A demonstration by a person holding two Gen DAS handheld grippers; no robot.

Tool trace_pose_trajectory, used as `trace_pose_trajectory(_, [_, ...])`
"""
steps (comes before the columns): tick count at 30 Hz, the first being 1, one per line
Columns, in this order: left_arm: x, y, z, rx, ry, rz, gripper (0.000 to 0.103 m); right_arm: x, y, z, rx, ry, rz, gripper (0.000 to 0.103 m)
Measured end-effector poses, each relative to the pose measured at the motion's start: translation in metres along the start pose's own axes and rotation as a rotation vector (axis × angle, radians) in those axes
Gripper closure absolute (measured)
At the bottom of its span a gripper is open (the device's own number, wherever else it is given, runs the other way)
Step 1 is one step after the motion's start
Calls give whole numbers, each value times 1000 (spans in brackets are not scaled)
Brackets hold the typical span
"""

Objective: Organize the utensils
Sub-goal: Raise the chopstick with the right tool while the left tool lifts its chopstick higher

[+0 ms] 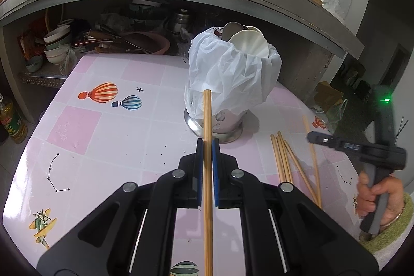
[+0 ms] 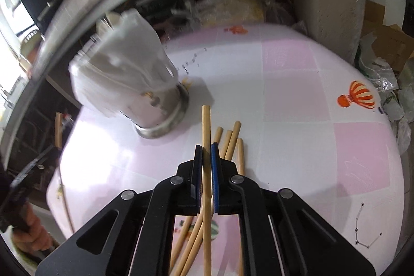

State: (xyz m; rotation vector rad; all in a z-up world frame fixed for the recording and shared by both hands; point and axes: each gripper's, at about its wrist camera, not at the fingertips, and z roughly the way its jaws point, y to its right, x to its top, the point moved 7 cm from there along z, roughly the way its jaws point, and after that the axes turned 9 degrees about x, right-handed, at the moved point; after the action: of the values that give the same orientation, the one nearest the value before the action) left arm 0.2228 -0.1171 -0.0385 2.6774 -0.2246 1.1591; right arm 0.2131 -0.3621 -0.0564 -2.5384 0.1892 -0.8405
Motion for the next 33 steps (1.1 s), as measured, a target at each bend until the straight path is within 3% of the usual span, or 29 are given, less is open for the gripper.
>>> trace_pose_trajectory(16, [9, 7, -38, -24, 63, 37, 98, -6, -40, -111, 84, 280, -10, 96])
trace_pose_trajectory(33, [51, 14, -103, -52, 217, 28, 98, 5, -73, -161, 145, 404, -86, 96])
